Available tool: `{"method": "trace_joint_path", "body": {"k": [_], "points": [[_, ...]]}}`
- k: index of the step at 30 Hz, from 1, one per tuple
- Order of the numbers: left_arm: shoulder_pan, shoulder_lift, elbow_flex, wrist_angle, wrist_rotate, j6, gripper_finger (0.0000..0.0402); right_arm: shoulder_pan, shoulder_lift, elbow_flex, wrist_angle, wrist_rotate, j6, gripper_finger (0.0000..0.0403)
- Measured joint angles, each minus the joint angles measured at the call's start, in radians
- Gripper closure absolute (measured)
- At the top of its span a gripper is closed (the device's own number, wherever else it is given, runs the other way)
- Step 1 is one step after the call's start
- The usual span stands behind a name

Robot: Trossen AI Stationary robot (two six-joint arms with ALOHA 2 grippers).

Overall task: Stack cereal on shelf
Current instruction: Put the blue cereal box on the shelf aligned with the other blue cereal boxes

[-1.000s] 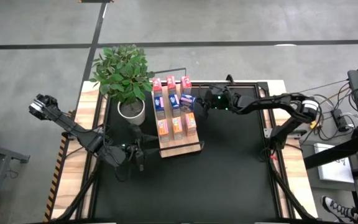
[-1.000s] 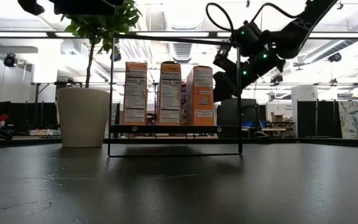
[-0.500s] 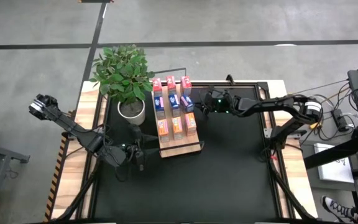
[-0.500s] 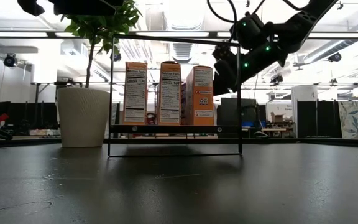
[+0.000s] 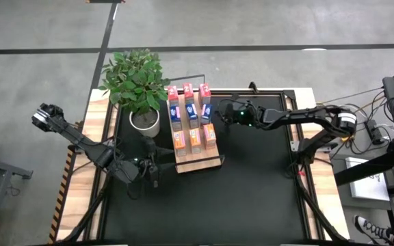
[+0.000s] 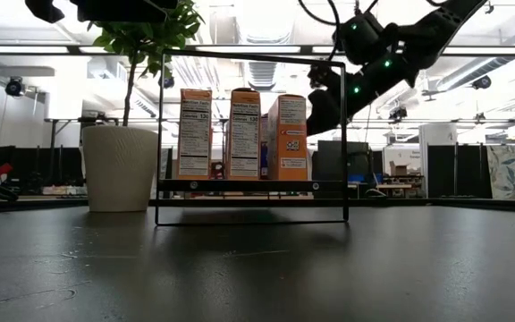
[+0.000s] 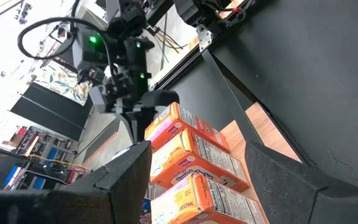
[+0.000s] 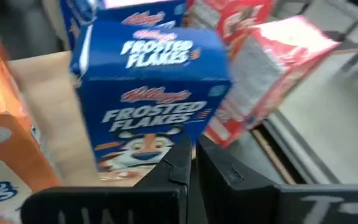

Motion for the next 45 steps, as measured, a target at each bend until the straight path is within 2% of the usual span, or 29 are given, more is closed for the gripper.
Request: {"method": "trace_joint_path", "body": {"k": [2,6,11,15,24,30,33,38,45], "points": [[0.000,0.000,0.000,0.000,0.000,0.000,0.0160,0.000,-0.023,0.000,-0.007,0.035,-0.002,0.0390],[0.000,0.000,0.000,-0.003,-0.005,0.000,0.0160,0.004,-0.090,0.000,-0.003,0.039,-0.002,0.0390],[0.000,0.000,0.000,-0.003,-0.006,0.000,0.0160,0.033,-0.144,0.000,0.071,-0.080,0.024,0.0390],[0.000,0.000,0.000,-0.004,-0.006,0.000,0.0160,0.072,-0.133,0.000,0.163,-0.161,0.042,0.0390],[0.000,0.000,0.000,-0.004,-0.005,0.000,0.0160,0.093,-0.046,0.000,0.186,-0.150,0.044,0.0390],[0.000,0.000,0.000,-0.004,-0.005,0.000,0.0160,0.068,-0.008,0.000,0.192,-0.140,0.028,0.0390],[0.000,0.000,0.000,-0.004,-0.005,0.000,0.0160,0.049,-0.002,0.000,0.186,-0.142,0.022,0.0390],[0.000,0.000,0.000,-0.004,-0.005,0.000,0.0160,0.021,-0.004,0.000,0.177,-0.205,0.018,0.0390],[0.000,0.000,0.000,-0.005,-0.005,0.000,0.0160,0.013,-0.004,0.000,0.152,-0.210,-0.043,0.0390]]}}
